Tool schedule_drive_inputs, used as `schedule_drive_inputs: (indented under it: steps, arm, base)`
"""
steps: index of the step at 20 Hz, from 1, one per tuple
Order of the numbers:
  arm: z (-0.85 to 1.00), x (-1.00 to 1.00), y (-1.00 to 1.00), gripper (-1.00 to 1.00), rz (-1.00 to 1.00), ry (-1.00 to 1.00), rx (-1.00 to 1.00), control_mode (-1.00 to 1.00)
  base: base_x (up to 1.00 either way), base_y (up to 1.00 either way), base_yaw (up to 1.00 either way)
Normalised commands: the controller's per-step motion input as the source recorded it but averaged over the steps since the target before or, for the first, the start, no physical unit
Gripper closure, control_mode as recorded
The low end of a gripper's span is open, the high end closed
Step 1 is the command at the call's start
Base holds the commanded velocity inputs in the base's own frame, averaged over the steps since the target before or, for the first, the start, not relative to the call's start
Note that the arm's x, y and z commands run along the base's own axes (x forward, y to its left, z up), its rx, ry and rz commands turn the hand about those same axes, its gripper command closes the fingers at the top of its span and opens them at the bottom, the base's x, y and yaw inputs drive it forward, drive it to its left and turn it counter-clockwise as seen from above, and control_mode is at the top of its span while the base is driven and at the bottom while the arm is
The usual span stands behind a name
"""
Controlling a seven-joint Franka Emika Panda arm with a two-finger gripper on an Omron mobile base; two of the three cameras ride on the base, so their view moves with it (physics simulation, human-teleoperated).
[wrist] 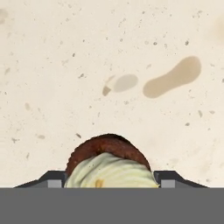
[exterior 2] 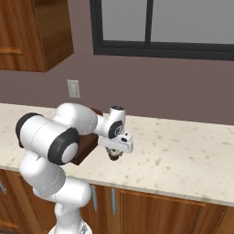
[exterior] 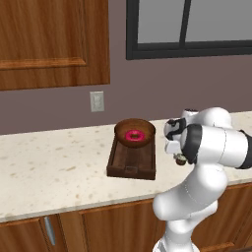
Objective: Place the bowl with donut and the cupcake onto the tray.
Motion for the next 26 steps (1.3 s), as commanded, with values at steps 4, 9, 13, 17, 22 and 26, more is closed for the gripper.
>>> schedule_drive_inputs:
  steps: [4, 9, 13, 17, 22, 26]
  arm:
    - [0.32, -0.1, 0.14, 1.0, 0.04, -0.07, 0.05, -1.0]
    - [0.22, -0.06, 0.59, 1.0, 0.09, -0.09, 0.03, -1.0]
    - [0.07, -0.06, 0.85, 1.0, 0.08, -0.04, 0.0, -1.0]
    - [0.08, -0.31, 0.74, 1.0, 0.1, 0.0, 0.0, -1.0]
    - [0.2, -0.05, 0.49, 1.0, 0.03, 0.0, 0.0, -1.0]
    - [0.11, 0.13, 0.32, 1.0, 0.0, 0.0, 0.0, -1.0]
  base:
    - [0.0, 0.0, 0.0]
    - [0.0, 0.0, 0.0]
    - [0.0, 0.0, 0.0]
    - [0.0, 0.0, 0.0]
    - [0.0, 0.0, 0.0]
    - [0.0, 0.0, 0.0]
